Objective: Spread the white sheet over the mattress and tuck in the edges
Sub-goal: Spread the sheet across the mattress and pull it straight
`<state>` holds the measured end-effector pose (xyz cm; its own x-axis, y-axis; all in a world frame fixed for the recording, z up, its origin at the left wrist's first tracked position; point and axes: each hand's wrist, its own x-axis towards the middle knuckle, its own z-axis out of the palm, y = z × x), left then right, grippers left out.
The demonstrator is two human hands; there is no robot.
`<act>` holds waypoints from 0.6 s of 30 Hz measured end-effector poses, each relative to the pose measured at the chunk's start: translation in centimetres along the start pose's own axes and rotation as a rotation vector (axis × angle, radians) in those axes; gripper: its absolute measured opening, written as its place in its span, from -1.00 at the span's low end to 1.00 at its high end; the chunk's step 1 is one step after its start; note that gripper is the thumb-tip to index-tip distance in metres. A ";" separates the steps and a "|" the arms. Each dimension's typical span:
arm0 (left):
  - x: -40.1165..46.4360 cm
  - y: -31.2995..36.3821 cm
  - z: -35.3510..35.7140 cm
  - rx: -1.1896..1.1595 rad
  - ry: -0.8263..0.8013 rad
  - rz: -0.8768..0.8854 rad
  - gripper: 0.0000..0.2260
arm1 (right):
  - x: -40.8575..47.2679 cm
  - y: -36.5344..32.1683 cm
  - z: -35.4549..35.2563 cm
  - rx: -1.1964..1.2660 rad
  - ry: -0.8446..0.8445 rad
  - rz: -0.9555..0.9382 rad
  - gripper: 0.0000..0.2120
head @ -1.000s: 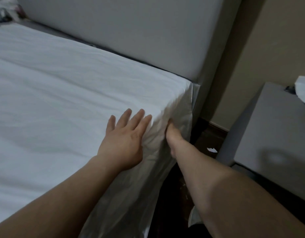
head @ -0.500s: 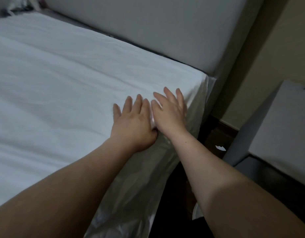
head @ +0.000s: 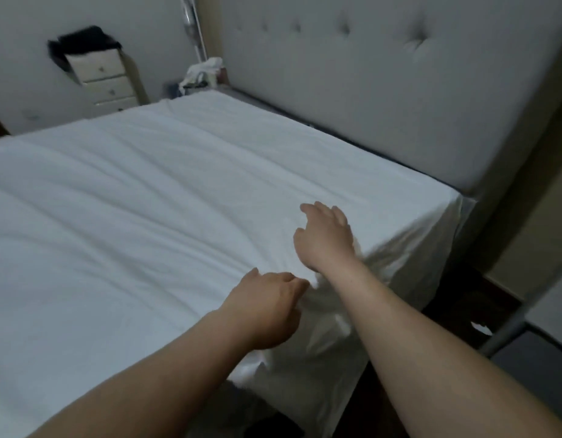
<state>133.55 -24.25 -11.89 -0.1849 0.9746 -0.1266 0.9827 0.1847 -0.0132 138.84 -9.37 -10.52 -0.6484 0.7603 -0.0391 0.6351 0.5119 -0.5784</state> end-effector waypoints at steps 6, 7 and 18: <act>-11.9 -4.4 1.2 0.029 0.011 -0.237 -0.42 | -8.9 -6.6 3.5 -0.071 -0.170 -0.291 -0.48; -14.3 -5.1 1.6 0.015 0.011 -0.288 -0.46 | -10.3 -7.0 4.5 -0.086 -0.215 -0.271 -0.48; -27.7 -8.3 4.6 0.049 0.056 -0.613 -0.77 | -15.4 -11.8 10.2 -0.261 -0.380 -0.259 -0.42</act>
<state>130.53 -53.38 -12.86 -0.7152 0.6983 -0.0289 0.6965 0.7086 -0.1129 137.04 -31.26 -11.40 -0.8737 0.4216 -0.2427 0.4857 0.7833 -0.3880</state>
